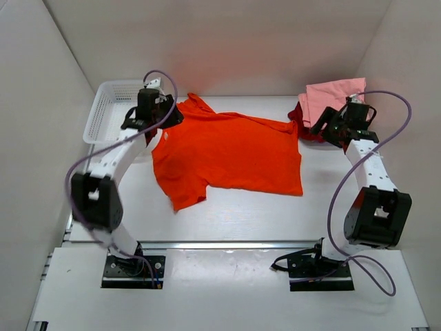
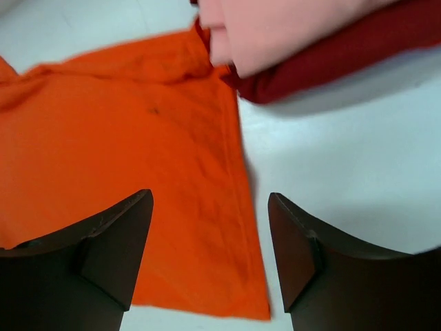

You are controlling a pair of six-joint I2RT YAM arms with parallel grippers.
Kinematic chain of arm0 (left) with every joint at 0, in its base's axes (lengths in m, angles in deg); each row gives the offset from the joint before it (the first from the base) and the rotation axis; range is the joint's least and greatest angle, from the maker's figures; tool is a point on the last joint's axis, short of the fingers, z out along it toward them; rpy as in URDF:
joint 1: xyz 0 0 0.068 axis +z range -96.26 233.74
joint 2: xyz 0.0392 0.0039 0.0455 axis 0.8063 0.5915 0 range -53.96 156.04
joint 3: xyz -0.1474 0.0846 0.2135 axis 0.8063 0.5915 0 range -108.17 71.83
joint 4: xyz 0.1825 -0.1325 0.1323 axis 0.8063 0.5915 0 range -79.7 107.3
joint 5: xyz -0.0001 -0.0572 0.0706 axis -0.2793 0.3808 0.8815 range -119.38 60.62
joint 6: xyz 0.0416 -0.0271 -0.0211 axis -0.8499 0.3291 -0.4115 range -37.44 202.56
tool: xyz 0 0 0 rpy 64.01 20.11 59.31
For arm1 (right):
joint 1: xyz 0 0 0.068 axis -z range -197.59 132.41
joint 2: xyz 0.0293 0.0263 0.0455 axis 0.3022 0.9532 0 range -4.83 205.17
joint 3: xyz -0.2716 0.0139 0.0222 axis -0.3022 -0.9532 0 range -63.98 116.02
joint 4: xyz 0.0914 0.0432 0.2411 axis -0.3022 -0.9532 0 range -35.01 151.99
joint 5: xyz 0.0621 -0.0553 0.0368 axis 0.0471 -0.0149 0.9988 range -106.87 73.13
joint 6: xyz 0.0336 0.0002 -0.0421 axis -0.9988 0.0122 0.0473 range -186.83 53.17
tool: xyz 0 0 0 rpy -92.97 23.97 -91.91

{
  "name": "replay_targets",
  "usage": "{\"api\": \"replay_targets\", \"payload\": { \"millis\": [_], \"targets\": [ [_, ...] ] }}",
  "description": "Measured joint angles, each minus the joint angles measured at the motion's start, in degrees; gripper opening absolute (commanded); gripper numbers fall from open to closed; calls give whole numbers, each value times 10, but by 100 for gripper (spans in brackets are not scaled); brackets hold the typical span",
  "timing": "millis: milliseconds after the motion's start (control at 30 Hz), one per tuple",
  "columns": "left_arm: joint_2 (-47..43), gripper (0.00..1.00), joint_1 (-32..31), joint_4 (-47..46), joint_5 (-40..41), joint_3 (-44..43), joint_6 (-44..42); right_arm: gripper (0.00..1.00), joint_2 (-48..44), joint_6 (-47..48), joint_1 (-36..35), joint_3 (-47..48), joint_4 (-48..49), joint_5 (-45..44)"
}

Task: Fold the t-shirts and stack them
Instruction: Flatten out the tshirt

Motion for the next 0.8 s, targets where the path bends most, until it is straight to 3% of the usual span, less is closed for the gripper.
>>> {"api": "replay_targets", "payload": {
  "millis": [167,267,467,800],
  "targets": [
    [-247,52,-35,-44,-24,169,-7,59,-16,28,-15,-69,-42,-31],
    [-327,52,-28,-41,-30,270,-14,54,-15,37,-31,-129,-68,-37],
    [-319,53,-18,22,-18,426,-33,56,-15,35,-49,-204,-83,-40],
    [-321,56,-33,43,-14,469,-32,63,2,32,-80,-220,-76,-57]
  ]
}}
